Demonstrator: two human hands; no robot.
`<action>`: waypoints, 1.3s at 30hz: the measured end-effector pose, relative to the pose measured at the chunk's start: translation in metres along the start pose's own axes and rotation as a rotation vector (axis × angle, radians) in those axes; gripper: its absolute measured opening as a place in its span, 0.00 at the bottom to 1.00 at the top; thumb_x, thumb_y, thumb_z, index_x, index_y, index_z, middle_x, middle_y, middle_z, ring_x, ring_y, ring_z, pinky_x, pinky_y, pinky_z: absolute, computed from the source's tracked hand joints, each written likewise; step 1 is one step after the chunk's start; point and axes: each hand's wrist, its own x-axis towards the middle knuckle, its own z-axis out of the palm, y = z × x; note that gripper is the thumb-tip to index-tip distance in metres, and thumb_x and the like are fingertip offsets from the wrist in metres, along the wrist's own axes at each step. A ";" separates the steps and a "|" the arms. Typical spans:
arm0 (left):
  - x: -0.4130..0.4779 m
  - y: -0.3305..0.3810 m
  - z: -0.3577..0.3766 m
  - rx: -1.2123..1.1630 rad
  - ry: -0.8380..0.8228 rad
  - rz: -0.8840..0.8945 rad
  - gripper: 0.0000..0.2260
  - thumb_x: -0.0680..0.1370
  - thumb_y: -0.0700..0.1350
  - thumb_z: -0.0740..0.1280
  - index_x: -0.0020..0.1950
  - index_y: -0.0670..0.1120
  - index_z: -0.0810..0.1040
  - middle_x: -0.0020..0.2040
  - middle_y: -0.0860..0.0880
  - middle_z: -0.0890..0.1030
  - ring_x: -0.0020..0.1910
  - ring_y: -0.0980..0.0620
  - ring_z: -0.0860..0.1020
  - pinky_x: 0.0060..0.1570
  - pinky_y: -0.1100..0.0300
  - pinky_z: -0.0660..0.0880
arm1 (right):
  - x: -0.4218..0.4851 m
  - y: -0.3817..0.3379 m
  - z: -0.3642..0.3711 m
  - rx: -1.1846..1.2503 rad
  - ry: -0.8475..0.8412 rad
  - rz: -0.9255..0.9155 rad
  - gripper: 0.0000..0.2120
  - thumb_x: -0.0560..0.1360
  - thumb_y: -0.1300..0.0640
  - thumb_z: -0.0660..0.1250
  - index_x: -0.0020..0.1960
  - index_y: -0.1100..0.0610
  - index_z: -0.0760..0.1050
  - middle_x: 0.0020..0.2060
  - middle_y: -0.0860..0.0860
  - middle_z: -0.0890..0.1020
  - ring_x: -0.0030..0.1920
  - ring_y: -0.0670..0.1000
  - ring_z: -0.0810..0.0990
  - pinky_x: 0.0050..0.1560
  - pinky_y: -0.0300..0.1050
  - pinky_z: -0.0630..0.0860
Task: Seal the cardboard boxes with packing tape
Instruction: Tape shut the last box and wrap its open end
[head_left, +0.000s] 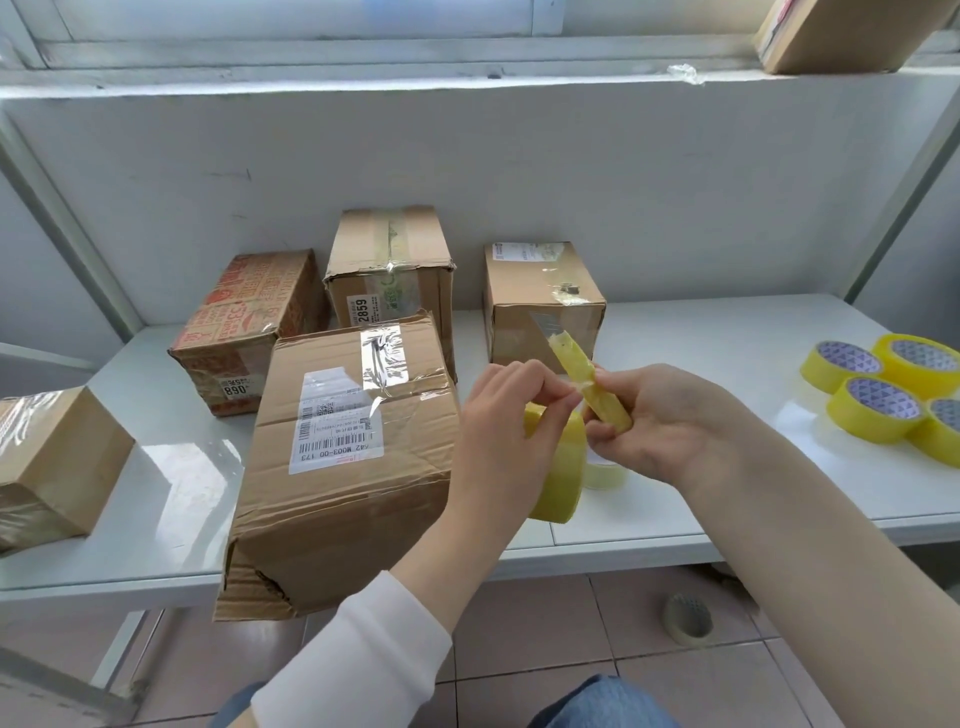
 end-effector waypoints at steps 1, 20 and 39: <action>-0.001 -0.001 0.000 -0.006 0.006 0.007 0.05 0.73 0.43 0.68 0.39 0.43 0.77 0.37 0.59 0.75 0.39 0.59 0.72 0.42 0.72 0.68 | 0.003 0.000 0.000 0.022 0.013 0.016 0.09 0.79 0.66 0.55 0.46 0.61 0.73 0.36 0.53 0.71 0.30 0.48 0.66 0.25 0.36 0.60; 0.042 -0.046 -0.104 -0.316 0.451 -0.409 0.08 0.78 0.40 0.66 0.41 0.50 0.74 0.36 0.55 0.80 0.33 0.60 0.78 0.42 0.67 0.75 | 0.119 0.142 -0.062 -1.638 0.469 -0.651 0.05 0.71 0.55 0.72 0.44 0.56 0.80 0.38 0.52 0.81 0.39 0.53 0.70 0.36 0.44 0.65; 0.076 -0.117 -0.180 -0.291 0.570 -0.456 0.08 0.78 0.43 0.66 0.40 0.52 0.74 0.34 0.57 0.80 0.32 0.61 0.78 0.40 0.67 0.74 | 0.166 0.043 0.145 -2.142 -0.493 -0.776 0.31 0.81 0.42 0.44 0.76 0.57 0.38 0.76 0.50 0.39 0.74 0.46 0.35 0.73 0.43 0.35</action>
